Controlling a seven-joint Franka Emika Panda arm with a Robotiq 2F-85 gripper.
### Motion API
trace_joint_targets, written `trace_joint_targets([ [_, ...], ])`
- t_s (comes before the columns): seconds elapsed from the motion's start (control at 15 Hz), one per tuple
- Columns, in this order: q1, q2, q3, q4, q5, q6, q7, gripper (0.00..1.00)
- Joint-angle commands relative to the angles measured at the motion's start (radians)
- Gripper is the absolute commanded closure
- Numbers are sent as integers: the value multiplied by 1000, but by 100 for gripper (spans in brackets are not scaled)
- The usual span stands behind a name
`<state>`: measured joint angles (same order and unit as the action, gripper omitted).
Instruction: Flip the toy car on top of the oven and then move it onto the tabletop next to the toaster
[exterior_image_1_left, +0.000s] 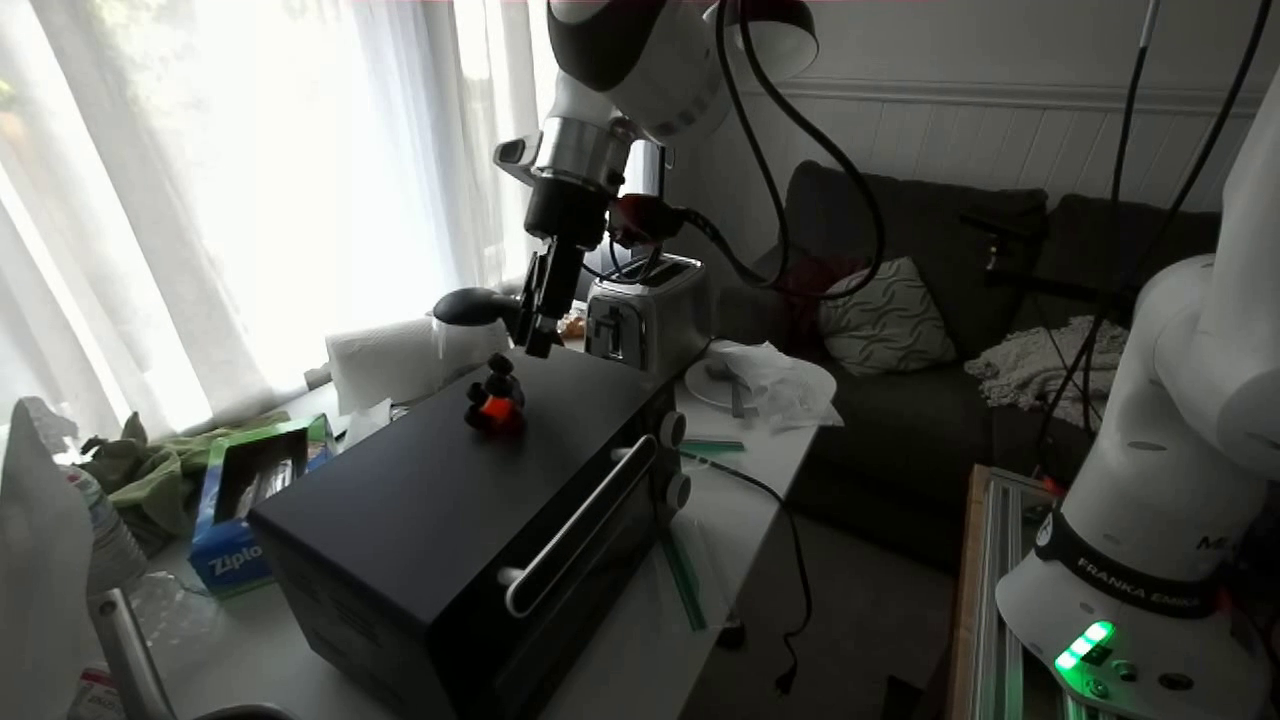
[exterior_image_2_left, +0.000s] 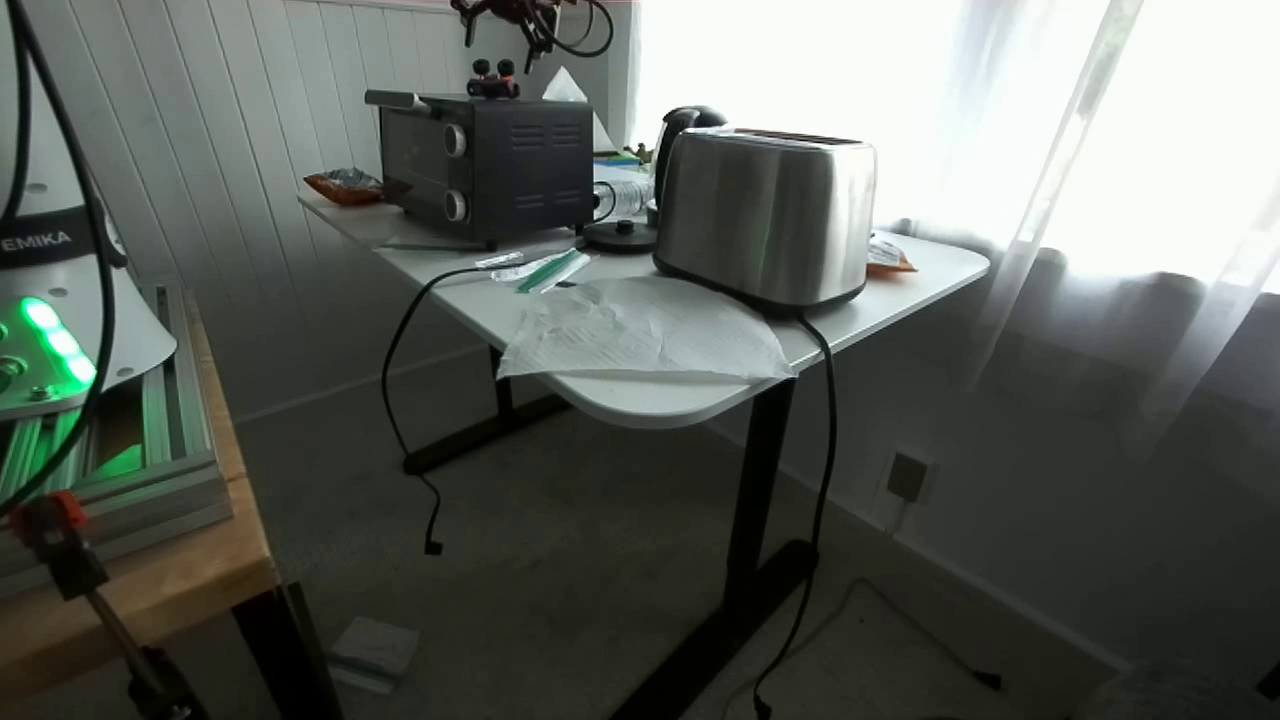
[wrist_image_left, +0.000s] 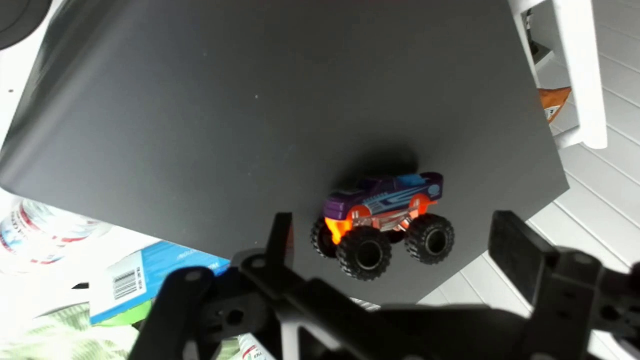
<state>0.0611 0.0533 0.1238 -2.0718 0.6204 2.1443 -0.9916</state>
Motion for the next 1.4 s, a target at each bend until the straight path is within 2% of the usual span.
trace_joint_targets([
  [0.0,4,-18,-2,-71,117,83,-116,0],
  [0.33,6,-29,-3,-139,219,131,-257,0],
  [1.33,52,-65,18,-250,542,283,-643,0],
])
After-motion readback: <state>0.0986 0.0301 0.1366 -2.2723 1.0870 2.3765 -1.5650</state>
